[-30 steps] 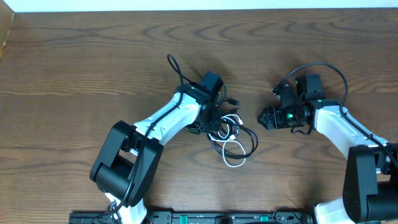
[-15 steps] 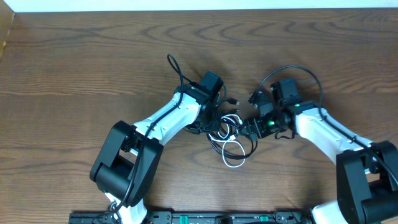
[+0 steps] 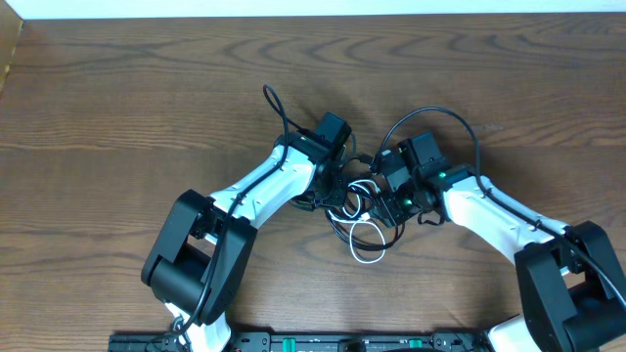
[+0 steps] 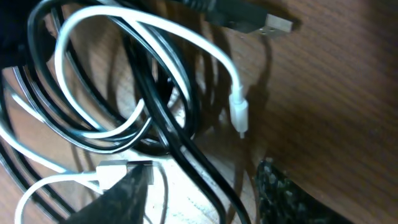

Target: Untangle cables

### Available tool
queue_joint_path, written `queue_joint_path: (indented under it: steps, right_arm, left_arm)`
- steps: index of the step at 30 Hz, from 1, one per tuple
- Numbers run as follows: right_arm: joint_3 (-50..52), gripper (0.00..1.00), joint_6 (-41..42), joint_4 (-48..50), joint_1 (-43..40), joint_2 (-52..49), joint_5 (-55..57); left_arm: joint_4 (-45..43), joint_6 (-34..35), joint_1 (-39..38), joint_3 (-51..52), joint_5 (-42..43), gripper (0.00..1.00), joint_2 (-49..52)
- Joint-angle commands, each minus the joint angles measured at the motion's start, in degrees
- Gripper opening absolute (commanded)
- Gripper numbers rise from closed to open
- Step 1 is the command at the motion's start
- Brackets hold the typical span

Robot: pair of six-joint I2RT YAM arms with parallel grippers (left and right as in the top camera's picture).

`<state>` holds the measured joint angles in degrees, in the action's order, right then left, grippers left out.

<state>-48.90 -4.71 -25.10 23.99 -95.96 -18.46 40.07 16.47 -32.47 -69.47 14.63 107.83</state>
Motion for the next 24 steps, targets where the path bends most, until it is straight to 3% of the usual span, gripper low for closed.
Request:
queue_joint_path:
  steps: [1, 9, 13, 18, 24]
  right_arm:
    - [1.2, 0.47, 0.0, 0.7, 0.3, -0.5, 1.8]
    - [3.7, 0.42, 0.0, 3.0, 0.3, -0.5, 1.9]
    - [4.1, 0.28, 1.3, 3.9, 0.3, -0.5, 1.9]
    - [4.1, 0.01, 5.9, 5.6, 0.3, -0.5, 2.9]
    - [4.1, 0.01, 20.3, 3.0, -1.4, -0.5, 16.3]
  left_arm:
    - [0.2, -0.9, 0.0, 0.3, -1.2, 0.08, -0.9]
    - [0.2, -0.9, 0.0, 0.3, -1.2, 0.07, -0.9]
    - [0.2, -0.9, 0.0, 0.3, -1.2, 0.07, -0.9]
    - [0.5, -0.9, 0.0, 0.3, -1.2, 0.07, -0.9]
    - [1.3, -0.9, 0.0, 0.3, -1.2, 0.08, -0.9]
